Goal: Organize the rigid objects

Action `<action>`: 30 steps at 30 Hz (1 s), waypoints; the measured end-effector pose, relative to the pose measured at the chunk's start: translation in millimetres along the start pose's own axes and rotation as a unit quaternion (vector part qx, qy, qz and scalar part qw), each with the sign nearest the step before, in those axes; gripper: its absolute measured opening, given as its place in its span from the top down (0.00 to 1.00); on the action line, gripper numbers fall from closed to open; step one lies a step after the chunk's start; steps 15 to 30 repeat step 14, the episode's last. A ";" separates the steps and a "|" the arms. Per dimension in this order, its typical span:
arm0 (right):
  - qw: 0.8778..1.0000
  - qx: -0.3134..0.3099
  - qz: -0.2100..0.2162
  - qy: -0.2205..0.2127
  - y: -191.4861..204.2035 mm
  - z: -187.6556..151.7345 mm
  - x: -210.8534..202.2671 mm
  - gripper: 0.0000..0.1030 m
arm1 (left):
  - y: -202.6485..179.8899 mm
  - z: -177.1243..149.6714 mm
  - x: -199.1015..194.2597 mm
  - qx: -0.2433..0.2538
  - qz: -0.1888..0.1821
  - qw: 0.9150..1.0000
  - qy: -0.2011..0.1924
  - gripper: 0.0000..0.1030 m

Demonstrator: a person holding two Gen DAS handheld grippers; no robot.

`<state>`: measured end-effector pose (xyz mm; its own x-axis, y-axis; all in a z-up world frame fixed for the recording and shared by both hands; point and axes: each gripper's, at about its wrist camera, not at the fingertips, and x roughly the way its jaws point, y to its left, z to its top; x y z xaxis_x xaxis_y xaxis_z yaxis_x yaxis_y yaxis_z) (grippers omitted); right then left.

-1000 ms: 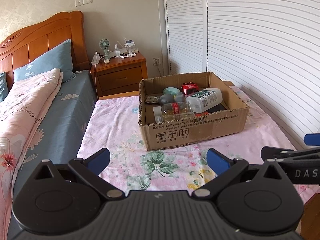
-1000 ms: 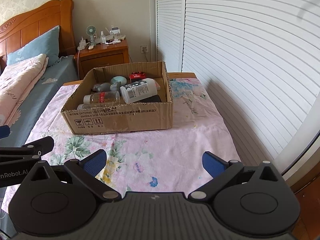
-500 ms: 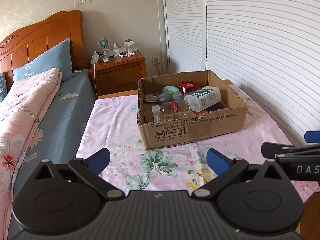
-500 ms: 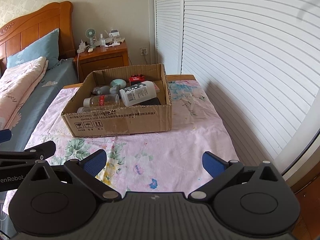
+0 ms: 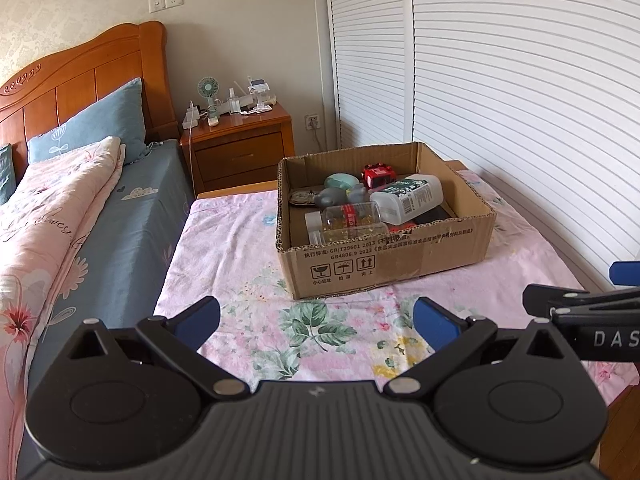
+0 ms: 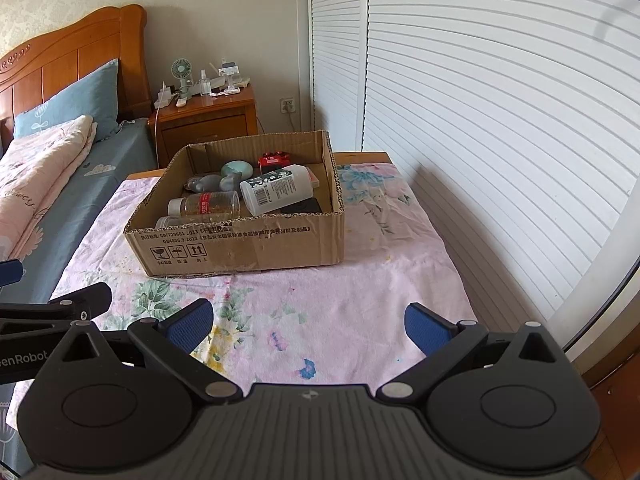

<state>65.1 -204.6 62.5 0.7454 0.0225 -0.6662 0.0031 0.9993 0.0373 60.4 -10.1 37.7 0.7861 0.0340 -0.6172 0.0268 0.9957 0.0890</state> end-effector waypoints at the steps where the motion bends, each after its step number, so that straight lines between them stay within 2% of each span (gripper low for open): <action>1: 1.000 0.000 0.000 0.000 -0.1 0.3 0.1 0.00 | 0.2 -0.1 -0.1 0.000 0.000 1.000 0.000 0.01; 30: 1.000 -0.001 -0.001 0.000 0.3 0.4 -0.1 0.00 | 1.1 -1.4 -0.7 -0.001 -0.001 1.000 0.001 0.01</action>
